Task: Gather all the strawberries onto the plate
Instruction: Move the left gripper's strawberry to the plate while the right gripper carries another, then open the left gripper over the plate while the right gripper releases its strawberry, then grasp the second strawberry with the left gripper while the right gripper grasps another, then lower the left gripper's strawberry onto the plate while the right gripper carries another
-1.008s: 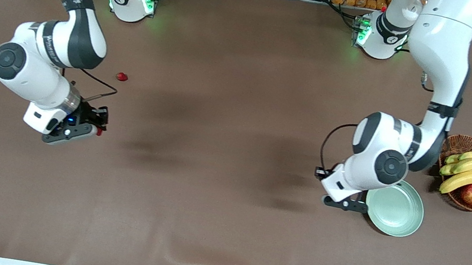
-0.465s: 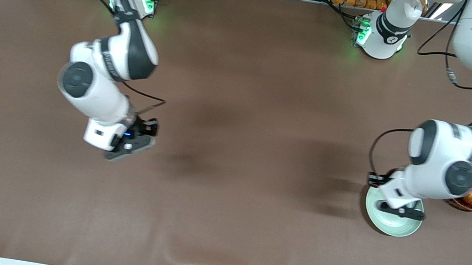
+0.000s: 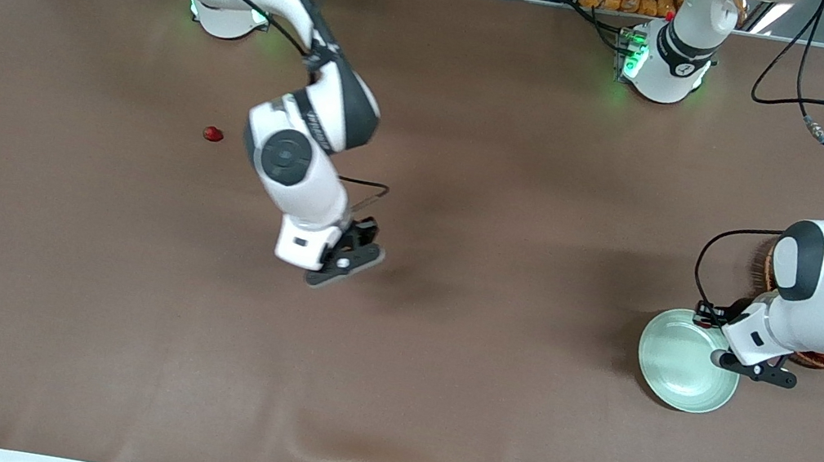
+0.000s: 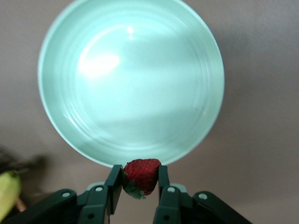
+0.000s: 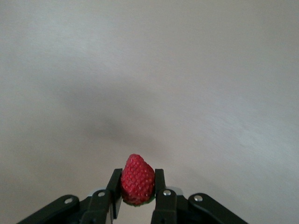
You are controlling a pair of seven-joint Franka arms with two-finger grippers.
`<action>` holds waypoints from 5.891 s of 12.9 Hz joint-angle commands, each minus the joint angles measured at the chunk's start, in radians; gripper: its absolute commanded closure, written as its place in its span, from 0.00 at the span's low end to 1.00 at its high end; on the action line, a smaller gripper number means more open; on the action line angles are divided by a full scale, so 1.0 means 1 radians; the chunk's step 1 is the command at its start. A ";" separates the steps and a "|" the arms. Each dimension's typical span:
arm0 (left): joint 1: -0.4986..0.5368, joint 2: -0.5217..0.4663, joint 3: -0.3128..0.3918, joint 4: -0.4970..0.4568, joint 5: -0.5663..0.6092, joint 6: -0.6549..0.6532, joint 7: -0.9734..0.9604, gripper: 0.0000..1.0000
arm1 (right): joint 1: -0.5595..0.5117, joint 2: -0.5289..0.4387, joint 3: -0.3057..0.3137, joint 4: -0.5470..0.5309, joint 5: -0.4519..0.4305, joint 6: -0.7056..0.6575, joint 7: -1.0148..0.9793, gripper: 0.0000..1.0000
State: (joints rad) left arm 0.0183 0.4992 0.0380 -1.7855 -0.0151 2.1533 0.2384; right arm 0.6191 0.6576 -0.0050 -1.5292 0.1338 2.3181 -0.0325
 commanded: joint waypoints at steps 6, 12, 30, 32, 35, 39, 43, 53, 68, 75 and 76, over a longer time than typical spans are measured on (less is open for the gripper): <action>0.002 0.128 -0.009 0.104 0.030 0.094 0.018 0.85 | 0.111 0.167 -0.013 0.093 -0.010 0.131 -0.038 1.00; 0.003 0.137 -0.007 0.106 0.029 0.120 0.019 0.00 | 0.103 0.234 -0.015 0.146 -0.010 0.155 -0.142 0.35; -0.173 0.081 -0.119 0.181 0.026 0.063 -0.288 0.00 | -0.151 -0.220 -0.021 -0.395 -0.003 0.178 -0.129 0.00; -0.260 0.088 -0.118 0.202 0.027 0.062 -0.405 0.00 | -0.221 -0.294 -0.020 -0.515 -0.005 0.166 -0.132 0.00; -0.371 0.097 -0.119 0.230 0.027 0.060 -0.526 0.00 | -0.277 -0.363 -0.020 -0.569 -0.003 0.016 -0.127 0.00; -0.497 0.126 -0.119 0.248 0.024 0.060 -0.663 0.00 | -0.357 -0.392 -0.020 -0.569 0.006 -0.220 -0.126 0.00; -0.569 0.174 -0.116 0.288 0.027 0.074 -0.734 0.00 | -0.369 -0.386 -0.020 -0.597 0.007 -0.407 -0.127 0.00; -0.658 0.303 -0.115 0.288 0.026 0.482 -0.735 0.03 | -0.461 -0.380 -0.023 -0.884 -0.007 -0.171 -0.130 0.00; -0.692 0.384 -0.107 0.270 0.130 0.666 -0.711 0.34 | -0.516 -0.326 -0.020 -0.907 0.000 -0.138 -0.132 1.00; -0.689 0.375 -0.107 0.242 0.132 0.665 -0.695 0.62 | -0.507 -0.349 -0.013 -0.893 0.007 -0.160 -0.136 1.00; -0.687 0.375 -0.107 0.239 0.132 0.663 -0.694 0.70 | -0.507 -0.361 -0.010 -0.881 0.007 -0.167 -0.136 1.00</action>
State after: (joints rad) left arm -0.6729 0.8761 -0.0708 -1.5416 0.0894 2.8119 -0.4544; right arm 0.1186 0.3301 -0.0337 -2.4167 0.1329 2.1616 -0.1649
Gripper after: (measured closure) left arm 0.559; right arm 0.639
